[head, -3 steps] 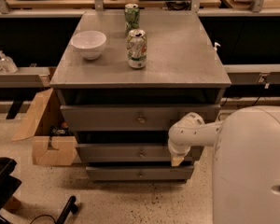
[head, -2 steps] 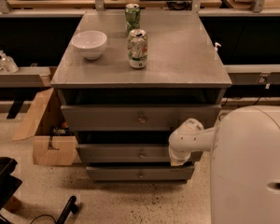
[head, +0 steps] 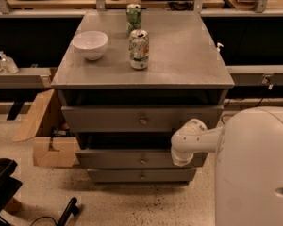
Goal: Open middle drawer
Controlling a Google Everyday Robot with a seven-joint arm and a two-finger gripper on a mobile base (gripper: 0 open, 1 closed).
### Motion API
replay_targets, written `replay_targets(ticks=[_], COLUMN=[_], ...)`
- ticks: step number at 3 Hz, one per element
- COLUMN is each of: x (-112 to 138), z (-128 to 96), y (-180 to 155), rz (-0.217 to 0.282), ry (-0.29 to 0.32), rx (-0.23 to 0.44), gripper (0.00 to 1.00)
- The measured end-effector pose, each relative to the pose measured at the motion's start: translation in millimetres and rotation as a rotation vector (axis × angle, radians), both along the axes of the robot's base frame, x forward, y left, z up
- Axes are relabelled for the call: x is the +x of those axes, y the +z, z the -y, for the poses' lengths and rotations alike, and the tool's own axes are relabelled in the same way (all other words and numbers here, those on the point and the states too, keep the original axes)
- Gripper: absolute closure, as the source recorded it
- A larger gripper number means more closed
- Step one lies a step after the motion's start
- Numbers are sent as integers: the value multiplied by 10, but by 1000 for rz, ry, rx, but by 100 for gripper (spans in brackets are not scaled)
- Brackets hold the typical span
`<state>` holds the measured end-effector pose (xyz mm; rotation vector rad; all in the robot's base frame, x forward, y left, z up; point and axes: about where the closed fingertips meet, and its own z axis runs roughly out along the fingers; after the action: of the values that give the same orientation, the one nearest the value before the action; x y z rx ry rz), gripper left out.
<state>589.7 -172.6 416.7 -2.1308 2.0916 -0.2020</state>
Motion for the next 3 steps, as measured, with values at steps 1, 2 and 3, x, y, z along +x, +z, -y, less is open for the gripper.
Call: replay_targets(ticks=[1, 2, 3], x=[0, 0, 0], z=[0, 0, 0], y=[60, 126, 126], rz=[0, 0, 0], ry=[0, 0, 0], rx=[0, 0, 0], gripper=[100, 100, 100])
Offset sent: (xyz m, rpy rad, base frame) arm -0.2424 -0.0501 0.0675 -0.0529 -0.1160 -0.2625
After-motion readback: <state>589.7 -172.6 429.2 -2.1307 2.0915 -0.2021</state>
